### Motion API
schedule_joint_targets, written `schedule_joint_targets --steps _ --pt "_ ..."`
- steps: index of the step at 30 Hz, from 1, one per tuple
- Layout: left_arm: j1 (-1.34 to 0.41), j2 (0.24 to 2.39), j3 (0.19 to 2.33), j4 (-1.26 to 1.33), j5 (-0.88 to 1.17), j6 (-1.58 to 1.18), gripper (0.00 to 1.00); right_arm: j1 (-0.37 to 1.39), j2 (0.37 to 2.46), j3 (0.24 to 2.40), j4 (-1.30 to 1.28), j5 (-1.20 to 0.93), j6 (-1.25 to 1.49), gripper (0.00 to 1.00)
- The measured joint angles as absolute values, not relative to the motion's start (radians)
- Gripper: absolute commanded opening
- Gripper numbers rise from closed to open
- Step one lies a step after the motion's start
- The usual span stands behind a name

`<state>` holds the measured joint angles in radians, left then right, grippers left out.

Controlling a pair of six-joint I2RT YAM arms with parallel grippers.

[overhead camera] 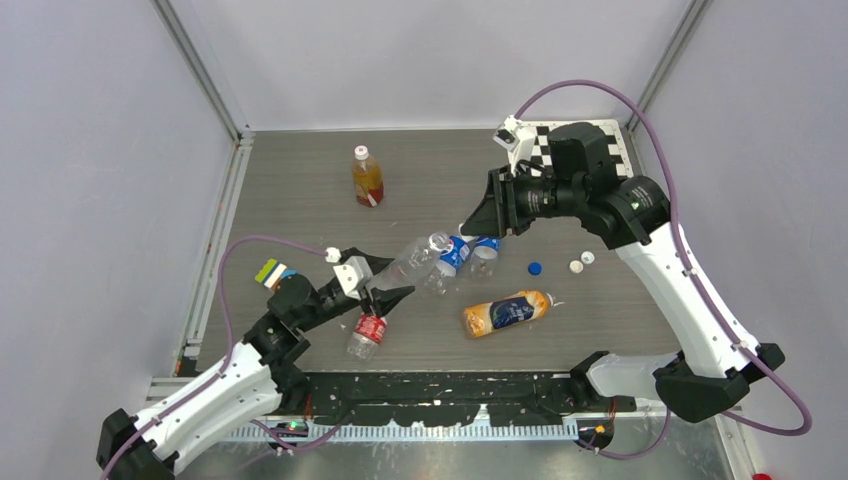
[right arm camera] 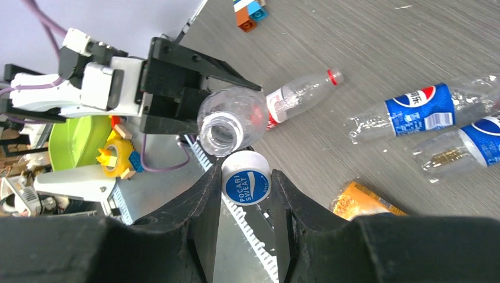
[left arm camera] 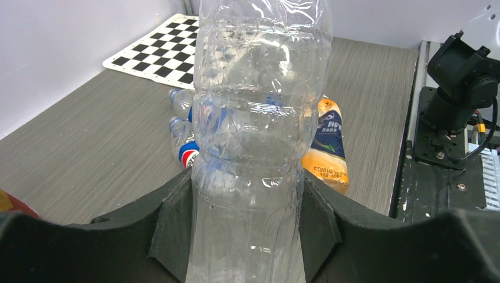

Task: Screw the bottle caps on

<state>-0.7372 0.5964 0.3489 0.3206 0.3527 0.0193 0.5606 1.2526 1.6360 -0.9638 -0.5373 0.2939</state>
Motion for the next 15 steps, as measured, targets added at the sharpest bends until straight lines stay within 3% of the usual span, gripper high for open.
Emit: schedule_joint_targets --steps 15 --pt "-0.737 0.637 0.386 0.321 0.383 0.003 0.04 0.561 1.292 1.654 -0.963 -0.667 0.285 0.01"
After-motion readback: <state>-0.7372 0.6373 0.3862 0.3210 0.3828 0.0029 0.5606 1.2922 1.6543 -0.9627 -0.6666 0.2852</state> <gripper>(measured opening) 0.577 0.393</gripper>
